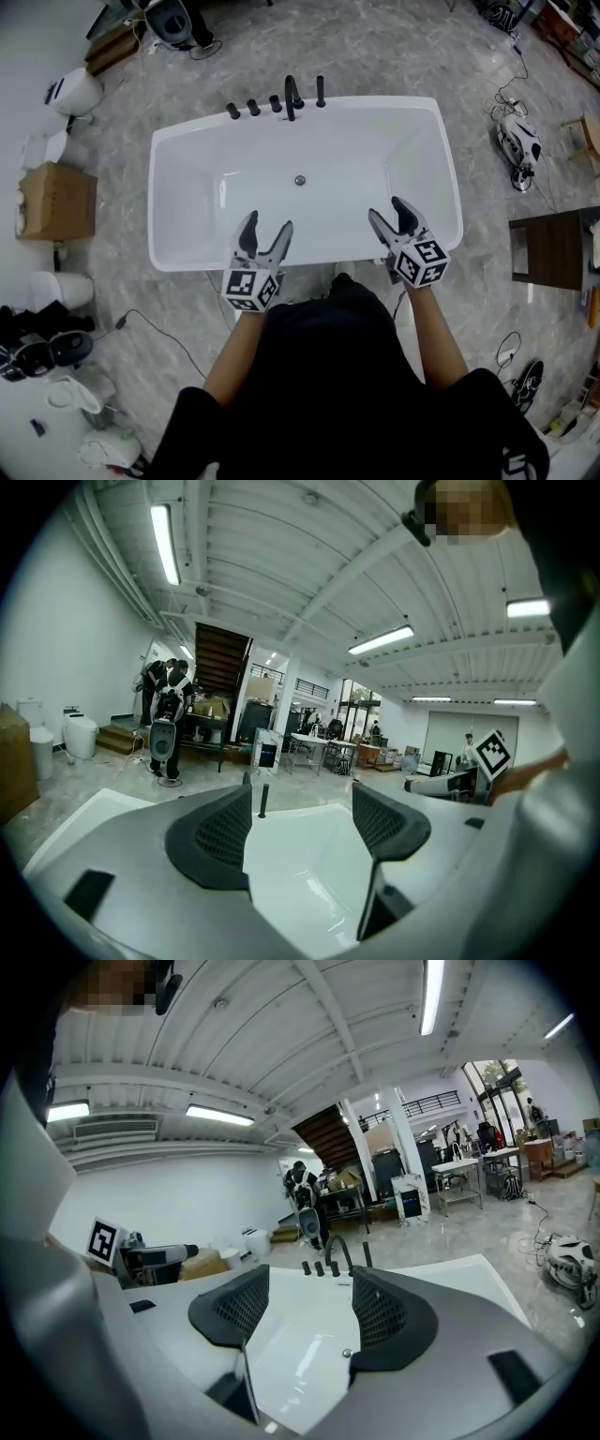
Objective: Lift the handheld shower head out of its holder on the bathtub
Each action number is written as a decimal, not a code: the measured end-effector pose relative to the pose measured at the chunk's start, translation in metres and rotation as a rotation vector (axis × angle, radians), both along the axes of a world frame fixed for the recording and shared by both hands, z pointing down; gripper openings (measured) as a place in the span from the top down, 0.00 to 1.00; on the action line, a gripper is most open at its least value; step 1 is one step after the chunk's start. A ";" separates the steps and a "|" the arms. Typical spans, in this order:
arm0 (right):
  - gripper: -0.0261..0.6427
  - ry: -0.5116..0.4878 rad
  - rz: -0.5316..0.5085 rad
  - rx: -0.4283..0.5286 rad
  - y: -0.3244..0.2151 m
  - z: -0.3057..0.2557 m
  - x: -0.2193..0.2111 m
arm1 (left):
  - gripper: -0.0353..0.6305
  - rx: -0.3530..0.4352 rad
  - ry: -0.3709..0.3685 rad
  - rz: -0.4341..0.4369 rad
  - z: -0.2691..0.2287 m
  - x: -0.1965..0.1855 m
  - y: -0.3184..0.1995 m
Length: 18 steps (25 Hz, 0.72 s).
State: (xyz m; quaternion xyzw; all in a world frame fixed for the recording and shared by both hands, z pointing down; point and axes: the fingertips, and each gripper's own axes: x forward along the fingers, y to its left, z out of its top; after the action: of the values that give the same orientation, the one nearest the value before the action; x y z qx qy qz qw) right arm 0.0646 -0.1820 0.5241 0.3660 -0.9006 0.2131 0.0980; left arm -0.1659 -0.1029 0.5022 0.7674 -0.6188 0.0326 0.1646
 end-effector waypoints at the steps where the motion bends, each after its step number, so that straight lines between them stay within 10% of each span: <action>1: 0.60 -0.003 -0.007 -0.001 -0.004 0.001 0.001 | 0.48 -0.001 -0.003 -0.005 0.000 0.002 -0.003; 18: 0.60 -0.033 -0.098 -0.021 -0.064 0.011 -0.002 | 0.48 -0.063 0.001 0.014 0.037 0.043 -0.109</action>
State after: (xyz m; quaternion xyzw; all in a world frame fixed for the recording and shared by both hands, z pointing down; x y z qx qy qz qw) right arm 0.0627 -0.2456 0.5350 0.3170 -0.9166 0.2233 0.0970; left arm -0.1229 -0.2115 0.5396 0.7662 -0.6120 0.0529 0.1887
